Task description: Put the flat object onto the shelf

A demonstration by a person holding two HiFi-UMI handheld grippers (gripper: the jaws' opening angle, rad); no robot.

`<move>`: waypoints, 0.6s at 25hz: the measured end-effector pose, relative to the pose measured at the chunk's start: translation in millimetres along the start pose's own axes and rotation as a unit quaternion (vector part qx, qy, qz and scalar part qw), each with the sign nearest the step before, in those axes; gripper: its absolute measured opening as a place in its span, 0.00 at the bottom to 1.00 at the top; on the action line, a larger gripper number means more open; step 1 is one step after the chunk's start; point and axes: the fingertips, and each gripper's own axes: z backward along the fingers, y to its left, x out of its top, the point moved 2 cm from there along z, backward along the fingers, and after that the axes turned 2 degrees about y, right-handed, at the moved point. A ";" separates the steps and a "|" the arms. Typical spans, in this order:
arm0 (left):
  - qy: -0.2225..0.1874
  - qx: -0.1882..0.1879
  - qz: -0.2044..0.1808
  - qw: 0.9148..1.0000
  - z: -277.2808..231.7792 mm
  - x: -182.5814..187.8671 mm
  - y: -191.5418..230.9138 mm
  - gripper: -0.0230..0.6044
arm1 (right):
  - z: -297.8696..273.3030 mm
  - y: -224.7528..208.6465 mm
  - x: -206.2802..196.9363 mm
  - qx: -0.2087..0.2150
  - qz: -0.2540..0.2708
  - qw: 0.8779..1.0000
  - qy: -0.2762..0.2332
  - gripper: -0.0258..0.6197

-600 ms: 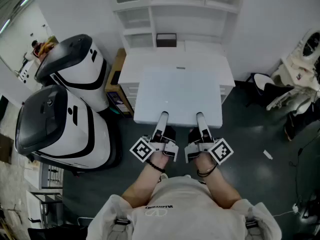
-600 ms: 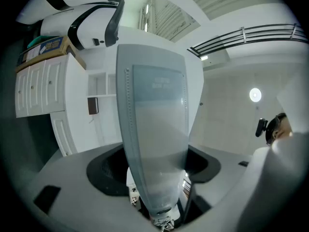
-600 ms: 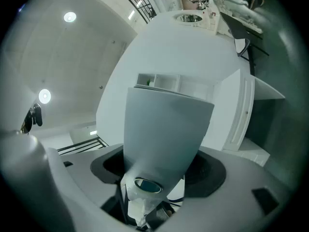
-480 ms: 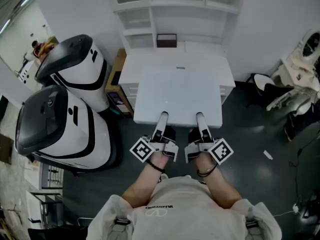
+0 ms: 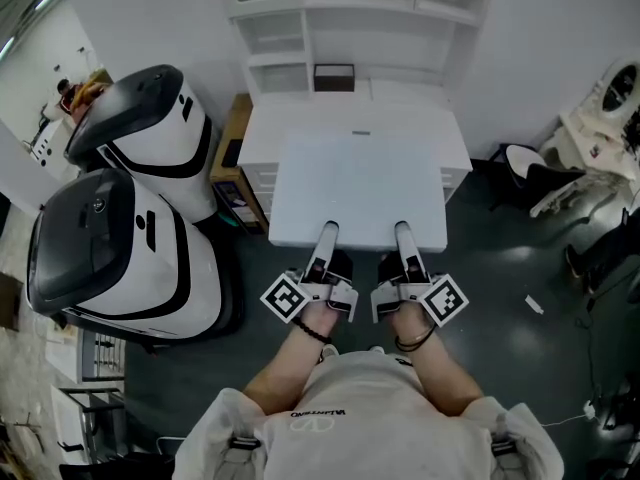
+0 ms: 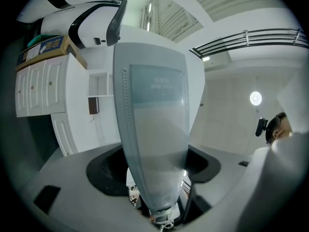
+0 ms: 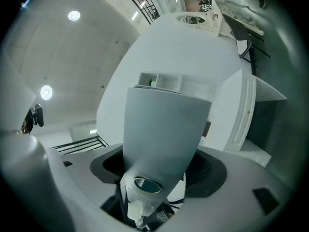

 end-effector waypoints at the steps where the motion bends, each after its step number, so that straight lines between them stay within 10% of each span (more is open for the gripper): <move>1: 0.001 0.001 0.000 1.000 0.8 1.1 0.8 0.54 | -0.3 -0.2 -1.5 -0.002 -0.001 1.000 0.000 0.57; 15: 0.001 0.010 0.013 1.000 2.2 35.3 25.5 0.54 | -25.5 -14.6 -30.3 -0.020 -0.003 1.000 0.002 0.57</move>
